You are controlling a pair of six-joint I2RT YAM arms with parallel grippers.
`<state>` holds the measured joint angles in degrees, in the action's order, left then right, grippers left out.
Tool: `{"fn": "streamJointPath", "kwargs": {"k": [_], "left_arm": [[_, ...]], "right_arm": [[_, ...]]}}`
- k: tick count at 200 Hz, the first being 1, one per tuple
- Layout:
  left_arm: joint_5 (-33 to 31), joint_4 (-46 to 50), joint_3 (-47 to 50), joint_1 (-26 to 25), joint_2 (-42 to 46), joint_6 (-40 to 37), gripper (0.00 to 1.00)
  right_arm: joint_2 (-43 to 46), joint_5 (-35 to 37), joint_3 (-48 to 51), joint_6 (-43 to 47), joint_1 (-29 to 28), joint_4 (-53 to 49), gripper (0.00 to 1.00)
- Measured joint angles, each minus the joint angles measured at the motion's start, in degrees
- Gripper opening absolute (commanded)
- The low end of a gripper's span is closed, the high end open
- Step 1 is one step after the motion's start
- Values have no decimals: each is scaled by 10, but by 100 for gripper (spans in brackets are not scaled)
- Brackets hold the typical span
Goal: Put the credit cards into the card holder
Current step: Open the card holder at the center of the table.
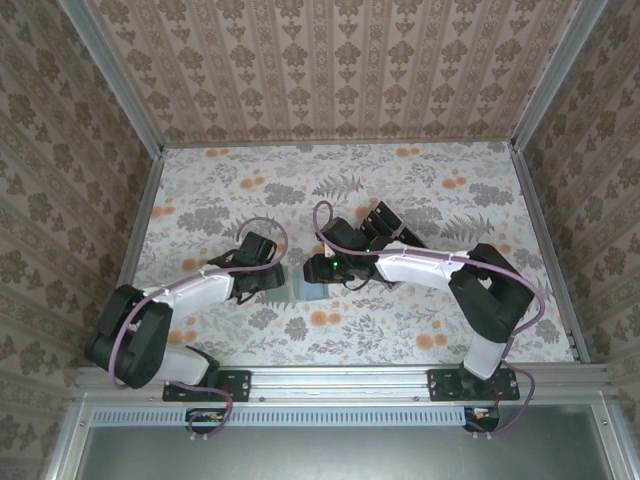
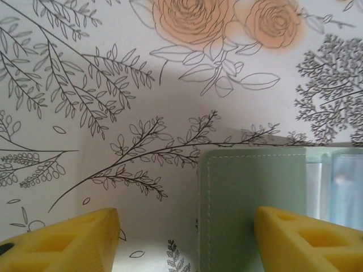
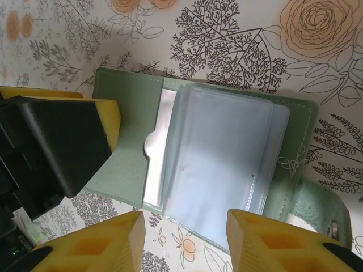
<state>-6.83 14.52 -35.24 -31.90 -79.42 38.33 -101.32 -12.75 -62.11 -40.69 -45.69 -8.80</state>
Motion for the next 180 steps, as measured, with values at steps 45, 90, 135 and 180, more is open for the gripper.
{"fn": "streamJointPath", "kwargs": {"k": [45, 90, 135, 180], "left_arm": [[-7, -10, 7, 0, -8, 2, 61], [-16, -14, 7, -1, -14, 2, 61], [-22, -17, 7, -4, -17, 2, 61], [-24, -18, 6, -4, -20, -1, 61]], "right_arm": [[-30, 0, 0, 2, 2, 11, 43], [-52, -2, 0, 2, 9, 30, 43], [-64, -12, 0, 2, 13, 44, 43], [-66, -21, 0, 0, 13, 50, 43]]}}
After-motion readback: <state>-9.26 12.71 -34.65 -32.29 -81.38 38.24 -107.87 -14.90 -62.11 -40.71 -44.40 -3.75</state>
